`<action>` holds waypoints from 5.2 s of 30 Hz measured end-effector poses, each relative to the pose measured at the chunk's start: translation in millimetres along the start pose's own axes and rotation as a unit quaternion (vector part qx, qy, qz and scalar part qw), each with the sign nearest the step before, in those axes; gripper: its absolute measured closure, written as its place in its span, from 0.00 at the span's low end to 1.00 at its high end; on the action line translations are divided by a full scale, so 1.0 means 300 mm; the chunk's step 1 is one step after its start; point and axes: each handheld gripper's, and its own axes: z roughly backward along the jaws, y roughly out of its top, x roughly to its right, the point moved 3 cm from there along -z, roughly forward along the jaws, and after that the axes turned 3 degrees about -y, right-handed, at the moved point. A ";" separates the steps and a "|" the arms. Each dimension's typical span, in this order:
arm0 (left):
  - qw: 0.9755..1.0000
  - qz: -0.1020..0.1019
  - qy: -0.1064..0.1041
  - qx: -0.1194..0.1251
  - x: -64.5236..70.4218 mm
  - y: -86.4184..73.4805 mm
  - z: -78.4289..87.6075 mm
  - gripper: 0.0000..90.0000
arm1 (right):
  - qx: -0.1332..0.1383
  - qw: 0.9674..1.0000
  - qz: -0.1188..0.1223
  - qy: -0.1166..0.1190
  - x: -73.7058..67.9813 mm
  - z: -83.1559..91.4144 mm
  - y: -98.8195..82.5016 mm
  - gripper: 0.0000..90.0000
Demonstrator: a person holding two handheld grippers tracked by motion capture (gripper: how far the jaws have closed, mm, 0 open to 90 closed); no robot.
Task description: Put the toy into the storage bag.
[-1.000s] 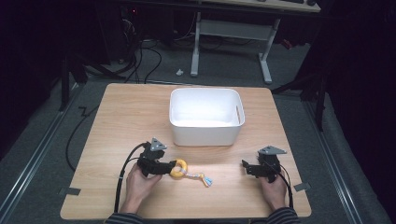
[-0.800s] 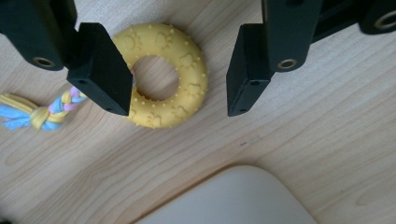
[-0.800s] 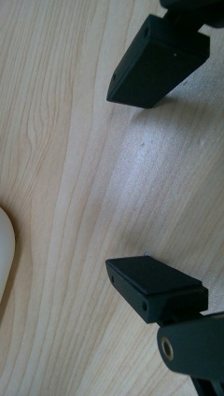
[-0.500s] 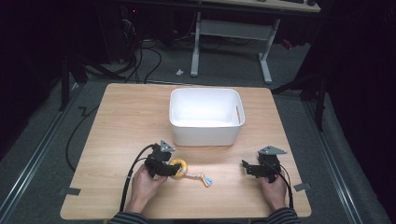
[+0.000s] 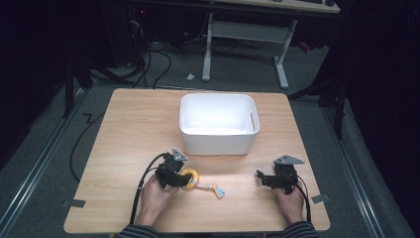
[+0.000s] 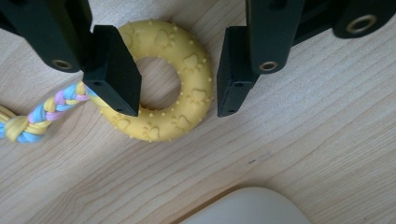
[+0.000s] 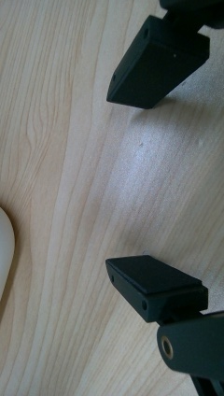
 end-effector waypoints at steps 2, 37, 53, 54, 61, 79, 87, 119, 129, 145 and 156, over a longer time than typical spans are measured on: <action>1.000 0.000 0.000 -0.008 -0.003 -0.002 -0.005 0.59 | 0.000 1.000 0.000 0.000 0.000 0.000 0.000 0.19; 1.000 0.026 -0.006 -0.007 -0.032 -0.010 0.051 0.74 | 0.000 1.000 -0.003 -0.003 -0.001 0.001 -0.001 0.19; 0.999 0.029 -0.030 0.020 -0.052 0.012 0.209 0.74 | 0.001 1.000 0.002 0.002 -0.003 0.001 0.000 0.21; 0.999 0.029 -0.030 0.020 -0.052 0.012 0.209 0.74 | 0.001 1.000 0.002 0.002 -0.003 0.001 0.000 0.21; 0.998 0.024 -0.053 0.036 -0.056 0.015 0.284 0.74 | 0.001 1.000 0.002 0.002 -0.003 0.001 0.001 0.21; 0.998 0.009 -0.044 0.040 -0.057 0.140 0.395 0.74 | 0.001 1.000 0.002 0.002 -0.003 0.001 0.000 0.21; 0.997 -0.001 -0.057 0.048 -0.052 0.203 0.435 0.74 | 0.001 1.000 0.002 0.002 -0.003 0.001 0.000 0.21; 0.995 0.010 -0.087 0.047 -0.064 0.447 0.454 0.74 | 0.003 1.000 0.004 0.003 -0.004 0.003 -0.002 0.21; 0.996 0.005 -0.071 0.045 -0.057 0.524 0.402 0.74 | 0.003 1.000 0.005 0.003 -0.004 0.003 -0.002 0.21; 0.997 0.019 -0.066 0.037 -0.069 0.605 0.325 0.74 | 0.003 1.000 0.005 0.003 -0.004 0.003 -0.002 0.21; 0.997 0.040 -0.060 0.027 -0.087 0.638 0.247 0.74 | 0.003 1.000 0.006 0.003 -0.003 0.003 -0.002 0.21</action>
